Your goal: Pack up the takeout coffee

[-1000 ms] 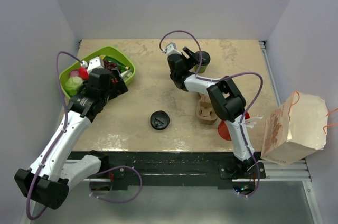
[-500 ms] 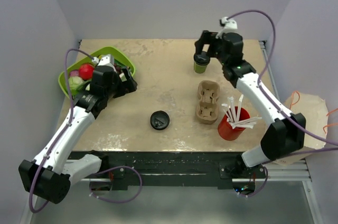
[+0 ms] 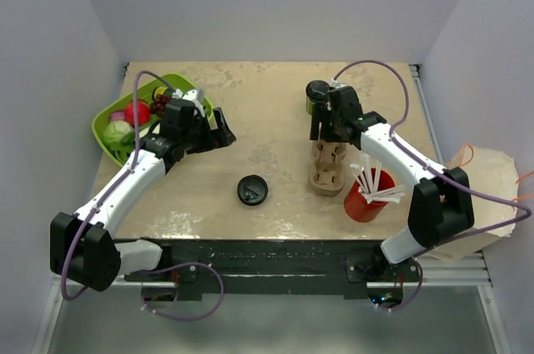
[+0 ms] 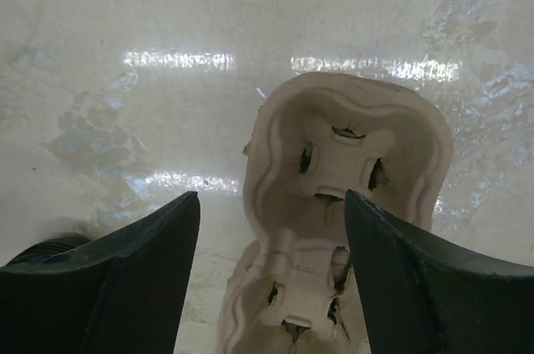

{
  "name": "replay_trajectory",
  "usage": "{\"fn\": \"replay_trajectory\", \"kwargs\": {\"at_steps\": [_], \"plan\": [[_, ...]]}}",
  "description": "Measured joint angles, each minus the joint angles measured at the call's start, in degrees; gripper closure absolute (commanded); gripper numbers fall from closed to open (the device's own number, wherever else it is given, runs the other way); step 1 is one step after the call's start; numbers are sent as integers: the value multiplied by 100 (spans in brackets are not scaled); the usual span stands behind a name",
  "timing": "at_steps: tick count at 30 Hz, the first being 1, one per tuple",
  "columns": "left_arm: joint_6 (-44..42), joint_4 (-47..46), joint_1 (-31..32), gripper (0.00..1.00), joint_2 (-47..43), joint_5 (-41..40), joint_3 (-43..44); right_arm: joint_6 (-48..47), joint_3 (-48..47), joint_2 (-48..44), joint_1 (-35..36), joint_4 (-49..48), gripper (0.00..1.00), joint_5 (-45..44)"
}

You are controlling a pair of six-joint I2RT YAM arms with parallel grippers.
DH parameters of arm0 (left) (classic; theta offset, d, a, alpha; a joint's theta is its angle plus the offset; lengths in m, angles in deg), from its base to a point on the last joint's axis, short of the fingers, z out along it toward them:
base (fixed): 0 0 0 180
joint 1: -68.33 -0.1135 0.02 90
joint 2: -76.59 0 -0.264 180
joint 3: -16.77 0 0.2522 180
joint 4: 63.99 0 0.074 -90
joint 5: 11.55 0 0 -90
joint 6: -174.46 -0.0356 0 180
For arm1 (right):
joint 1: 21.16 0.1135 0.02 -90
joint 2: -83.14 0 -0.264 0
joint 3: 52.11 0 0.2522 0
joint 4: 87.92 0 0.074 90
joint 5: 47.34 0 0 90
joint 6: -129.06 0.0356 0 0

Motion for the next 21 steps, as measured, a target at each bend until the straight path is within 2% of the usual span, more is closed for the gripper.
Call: {"fn": "replay_trajectory", "kwargs": {"at_steps": [1, 6, 7, 9, 11, 18, 21], "plan": [[0, -7, 0, 0, 24, 20, 0, -17, -37, 87, 39, 68, 34, -61], [0, -24, 0, 0, 44, 57, 0, -103, -295, 682, 352, 356, 40, -404], [0, -22, 0, 0, 44, 57, 0, -116, -317, 767, 385, 389, 43, -461], [0, -22, 0, 0, 39, 46, 0, -122, -339, 896, 400, 435, 56, -579], [2, -17, 0, 0, 31, 11, 0, -133, -363, 981, 389, 474, 62, -643], [13, -15, 2, 0, -92, -66, -50, -120, -466, 1062, 378, 557, 62, -750], [13, -11, 2, 0, -111, -85, -59, -118, -466, 1019, 378, 584, 70, -745]]}}
